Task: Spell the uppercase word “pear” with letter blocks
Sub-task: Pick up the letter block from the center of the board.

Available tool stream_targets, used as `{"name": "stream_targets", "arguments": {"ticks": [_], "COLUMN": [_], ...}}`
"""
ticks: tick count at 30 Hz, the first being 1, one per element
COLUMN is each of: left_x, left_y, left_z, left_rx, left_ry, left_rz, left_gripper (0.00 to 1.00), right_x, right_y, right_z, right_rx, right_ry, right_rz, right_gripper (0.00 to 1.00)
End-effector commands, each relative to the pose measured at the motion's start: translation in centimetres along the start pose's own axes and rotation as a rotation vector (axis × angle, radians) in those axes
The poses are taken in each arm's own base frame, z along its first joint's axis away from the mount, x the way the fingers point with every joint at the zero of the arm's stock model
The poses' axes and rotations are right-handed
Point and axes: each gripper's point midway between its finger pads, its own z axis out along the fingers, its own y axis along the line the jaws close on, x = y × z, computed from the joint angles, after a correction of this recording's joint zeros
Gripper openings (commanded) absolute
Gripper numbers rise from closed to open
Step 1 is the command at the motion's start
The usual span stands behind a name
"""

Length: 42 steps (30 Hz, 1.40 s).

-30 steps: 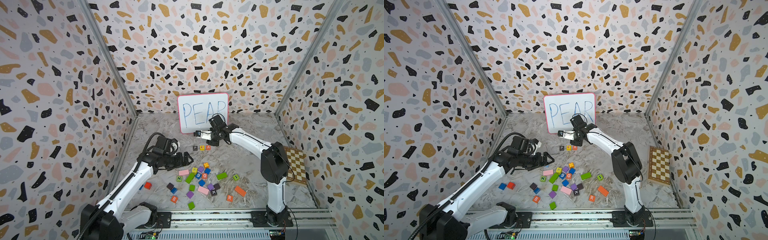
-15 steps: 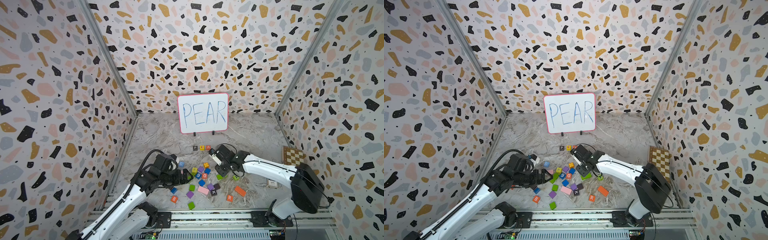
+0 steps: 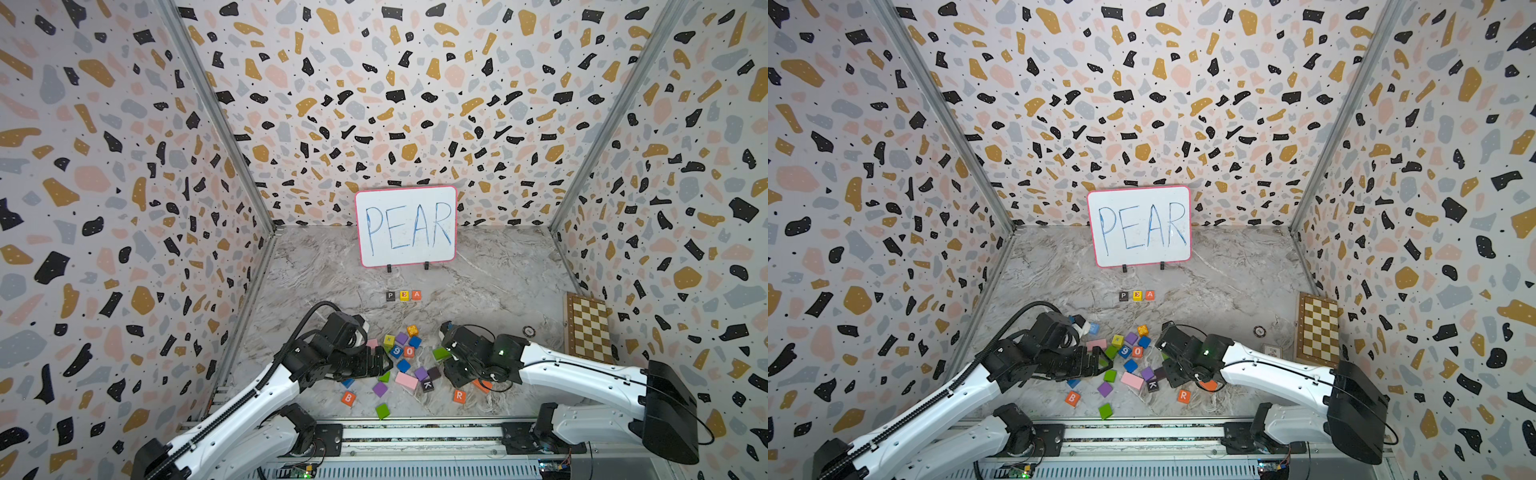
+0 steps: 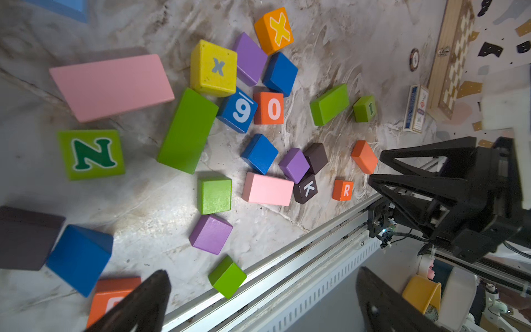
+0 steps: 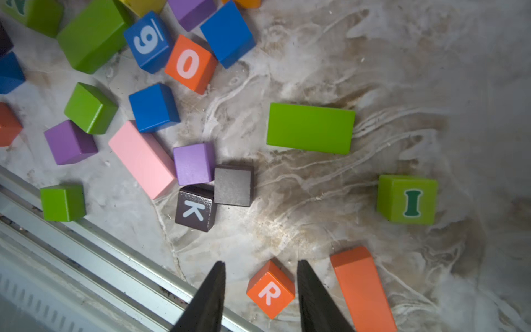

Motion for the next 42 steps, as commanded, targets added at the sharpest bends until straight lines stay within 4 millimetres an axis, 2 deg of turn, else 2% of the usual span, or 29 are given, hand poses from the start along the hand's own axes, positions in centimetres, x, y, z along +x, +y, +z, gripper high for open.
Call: {"name": "stream_targets", "arguments": {"ticks": [1,5,8,18,24,32,42], "left_x": [-1.1,-1.6,-1.7,-0.8,-0.2,0.7,0.6], "left_y": [-1.2,-2.1,-2.0,-1.7,-2.0,-1.6,-1.5], "left_z": [-0.2,-0.6,-0.5,0.2,0.3,0.5,1.1], "left_rx": [0.014,0.015,0.0,-0.003,0.019,0.018,0.012], "left_ry": [-0.017,-0.035,-0.033,-0.019,-0.01,0.006,0.013], "left_rz": [0.042,0.068,0.07,0.052,0.046,0.049,0.056], "left_gripper": [1.0,1.0,1.0,1.0,1.0,0.99,0.99], "right_x": [0.3,0.7,0.9,1.7,2.8,3.0,3.1], "right_y": [-0.6,-1.0,-1.0,-1.6,-1.9,-1.7,-1.6], "right_z": [-0.1,0.2,0.2,-0.4,0.0,0.6,1.1], "right_rx": [0.011,0.024,0.017,0.005,0.016,0.001,0.005], "right_ry": [-0.021,-0.011,-0.013,-0.03,-0.008,-0.012,-0.011], "right_rz": [0.055,0.054,0.052,0.042,0.086,0.122,0.135], "right_gripper": [0.43,0.43,0.44,0.47,0.47,0.48,0.48]}}
